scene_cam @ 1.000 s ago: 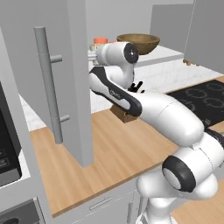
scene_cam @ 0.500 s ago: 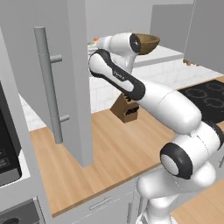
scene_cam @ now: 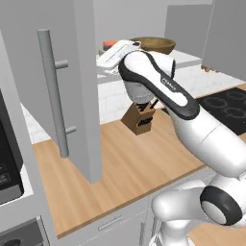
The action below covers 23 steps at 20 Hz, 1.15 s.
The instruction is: Gather all objects into one cabinet and sort the glasses and bowls to opposite sides.
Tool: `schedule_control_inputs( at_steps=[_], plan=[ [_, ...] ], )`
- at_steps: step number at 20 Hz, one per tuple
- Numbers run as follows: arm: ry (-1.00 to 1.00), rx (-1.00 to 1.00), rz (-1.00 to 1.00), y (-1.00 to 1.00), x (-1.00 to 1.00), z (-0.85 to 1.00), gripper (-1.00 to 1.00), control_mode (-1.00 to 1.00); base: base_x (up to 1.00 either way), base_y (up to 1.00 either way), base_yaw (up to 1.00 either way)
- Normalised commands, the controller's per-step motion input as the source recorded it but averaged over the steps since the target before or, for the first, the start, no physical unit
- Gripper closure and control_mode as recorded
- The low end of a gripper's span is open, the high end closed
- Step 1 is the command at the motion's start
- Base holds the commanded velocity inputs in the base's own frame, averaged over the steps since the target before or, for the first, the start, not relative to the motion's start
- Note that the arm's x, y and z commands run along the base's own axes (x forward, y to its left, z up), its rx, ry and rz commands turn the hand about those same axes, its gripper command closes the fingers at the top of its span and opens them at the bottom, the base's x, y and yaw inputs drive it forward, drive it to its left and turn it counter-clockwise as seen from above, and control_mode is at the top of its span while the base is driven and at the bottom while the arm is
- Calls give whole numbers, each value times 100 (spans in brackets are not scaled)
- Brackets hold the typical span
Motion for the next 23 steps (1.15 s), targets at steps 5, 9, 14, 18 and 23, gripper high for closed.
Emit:
schedule_control_inputs(
  at_steps=[5,9,14,18,23],
  plan=[
    [-30,0,25,-55,-100,35,-100,-100,0,0,0],
    [-10,5,21,-44,-100,21,-100,-100,0,0,0],
    [0,10,13,-30,-100,0,-100,-100,0,0,0],
    [3,14,7,-33,-100,1,-100,-100,0,0,0],
    [10,13,1,-33,-100,0,-100,-100,0,0,0]
  ],
)
